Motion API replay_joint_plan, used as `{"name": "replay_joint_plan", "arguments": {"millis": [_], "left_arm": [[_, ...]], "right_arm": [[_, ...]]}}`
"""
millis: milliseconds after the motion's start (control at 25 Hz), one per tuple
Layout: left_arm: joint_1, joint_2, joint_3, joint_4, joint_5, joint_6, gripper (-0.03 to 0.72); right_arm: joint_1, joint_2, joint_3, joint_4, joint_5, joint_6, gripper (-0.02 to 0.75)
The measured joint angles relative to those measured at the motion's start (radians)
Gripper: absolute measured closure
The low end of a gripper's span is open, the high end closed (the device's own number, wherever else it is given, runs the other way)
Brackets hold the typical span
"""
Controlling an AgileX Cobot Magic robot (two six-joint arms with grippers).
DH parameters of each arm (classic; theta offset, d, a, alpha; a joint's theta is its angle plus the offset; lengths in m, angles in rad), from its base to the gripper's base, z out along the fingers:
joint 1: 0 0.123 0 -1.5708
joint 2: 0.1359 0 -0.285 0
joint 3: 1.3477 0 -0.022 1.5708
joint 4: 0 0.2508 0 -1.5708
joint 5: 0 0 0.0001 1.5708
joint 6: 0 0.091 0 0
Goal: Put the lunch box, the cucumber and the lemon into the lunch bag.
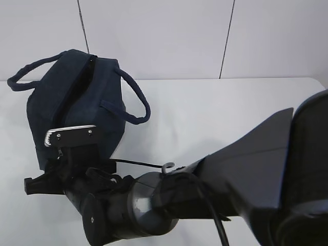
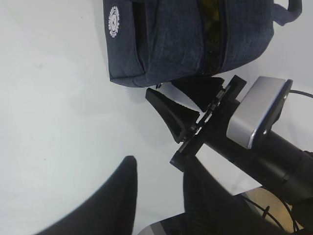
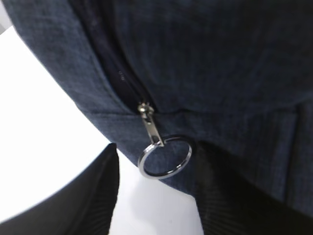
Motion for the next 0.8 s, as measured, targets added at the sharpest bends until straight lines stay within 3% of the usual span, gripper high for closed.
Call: {"name": "replay_joint_plan", "arguments": {"millis": [160,440,800], "left_arm": [[0.000,0.000,0.000,0.000,0.000,0.000,0.456],[0.000,0.000,0.000,0.000,0.000,0.000,0.456],[0.000,0.000,0.000,0.000,0.000,0.000,0.456]], "right_arm": [[0.000,0.000,0.000,0.000,0.000,-0.002,0.387],[0.000,0.000,0.000,0.000,0.000,-0.002,0.491],[0.000,0.000,0.000,0.002,0.000,-0.002,0.503]]}}
